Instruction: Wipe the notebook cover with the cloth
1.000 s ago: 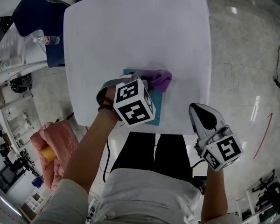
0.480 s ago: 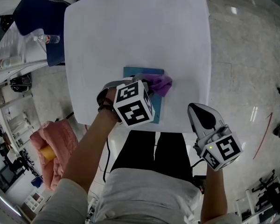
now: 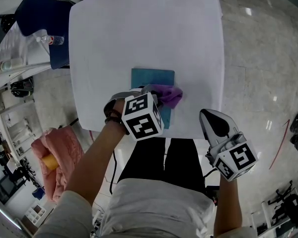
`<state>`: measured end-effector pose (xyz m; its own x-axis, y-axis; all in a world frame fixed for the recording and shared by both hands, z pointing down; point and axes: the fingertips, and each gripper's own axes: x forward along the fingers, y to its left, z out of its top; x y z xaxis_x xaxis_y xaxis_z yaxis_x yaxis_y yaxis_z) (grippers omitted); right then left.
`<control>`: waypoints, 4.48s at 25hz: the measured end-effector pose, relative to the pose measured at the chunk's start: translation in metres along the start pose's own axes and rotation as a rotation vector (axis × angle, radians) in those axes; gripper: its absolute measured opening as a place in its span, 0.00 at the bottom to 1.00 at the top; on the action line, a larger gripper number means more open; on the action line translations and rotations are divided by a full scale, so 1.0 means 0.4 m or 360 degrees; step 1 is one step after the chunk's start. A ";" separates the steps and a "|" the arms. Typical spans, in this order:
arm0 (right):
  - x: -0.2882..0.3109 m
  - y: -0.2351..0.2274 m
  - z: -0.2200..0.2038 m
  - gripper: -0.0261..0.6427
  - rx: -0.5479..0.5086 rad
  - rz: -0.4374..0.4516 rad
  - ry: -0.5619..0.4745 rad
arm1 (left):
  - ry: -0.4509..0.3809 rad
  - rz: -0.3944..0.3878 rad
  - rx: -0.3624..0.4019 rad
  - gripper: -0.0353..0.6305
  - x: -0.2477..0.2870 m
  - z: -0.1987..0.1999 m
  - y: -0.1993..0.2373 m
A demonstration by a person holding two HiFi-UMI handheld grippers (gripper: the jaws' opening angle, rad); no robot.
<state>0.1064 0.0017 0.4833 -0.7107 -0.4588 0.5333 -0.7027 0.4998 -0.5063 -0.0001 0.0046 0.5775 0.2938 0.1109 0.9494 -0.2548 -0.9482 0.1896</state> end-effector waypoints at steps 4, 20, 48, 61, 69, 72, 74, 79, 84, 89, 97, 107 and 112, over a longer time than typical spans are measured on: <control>-0.001 0.010 -0.008 0.06 -0.0010 0.0008 -0.0003 | 0.0007 -0.0025 0.0001 0.14 0.007 -0.014 -0.033; -0.005 0.045 -0.015 0.06 -0.0064 0.0044 0.0012 | 0.0016 -0.0145 -0.0006 0.14 0.026 -0.051 -0.175; 0.017 0.084 -0.010 0.06 -0.0106 0.0096 0.0045 | 0.0026 -0.0250 -0.0080 0.14 0.035 -0.084 -0.287; 0.012 0.083 0.043 0.06 -0.0150 0.0072 0.0055 | -0.0157 -0.0134 -0.0174 0.14 -0.034 -0.049 -0.240; 0.006 0.114 0.112 0.06 -0.0196 0.0047 0.0017 | -0.0392 0.0109 -0.0310 0.14 -0.161 -0.032 -0.135; -0.001 0.137 0.147 0.06 -0.0218 0.0062 0.0000 | -0.0500 0.0259 -0.0373 0.14 -0.225 -0.034 -0.085; -0.010 0.152 0.174 0.06 -0.0234 0.0067 -0.0024 | -0.0582 0.0334 -0.0413 0.14 -0.269 -0.032 -0.060; -0.021 0.190 0.231 0.06 -0.0297 0.0068 -0.0078 | -0.0861 0.0502 -0.0547 0.14 -0.398 -0.024 -0.004; -0.042 0.236 0.276 0.06 -0.0342 0.0068 -0.0123 | -0.1226 0.0594 -0.0656 0.14 -0.545 0.004 0.017; -0.082 0.266 0.333 0.06 -0.0387 0.0063 -0.0177 | -0.1424 0.0696 -0.0732 0.14 -0.641 0.020 0.013; -0.138 0.309 0.378 0.06 -0.0352 0.0043 -0.0273 | -0.1676 0.0767 -0.0754 0.14 -0.761 0.029 -0.001; -0.161 0.377 0.397 0.06 -0.0411 0.0094 -0.0306 | -0.1812 0.0841 -0.0872 0.14 -0.827 0.025 -0.012; -0.153 0.399 0.401 0.06 -0.0426 0.0114 -0.0334 | -0.1820 0.0892 -0.0827 0.14 -0.851 0.018 -0.028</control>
<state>0.0322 -0.0083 0.2613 -0.7691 -0.5426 0.3377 -0.6364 0.6986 -0.3270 -0.0908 -0.0245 0.2504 0.5615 -0.7907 0.2439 -0.8275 -0.5370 0.1641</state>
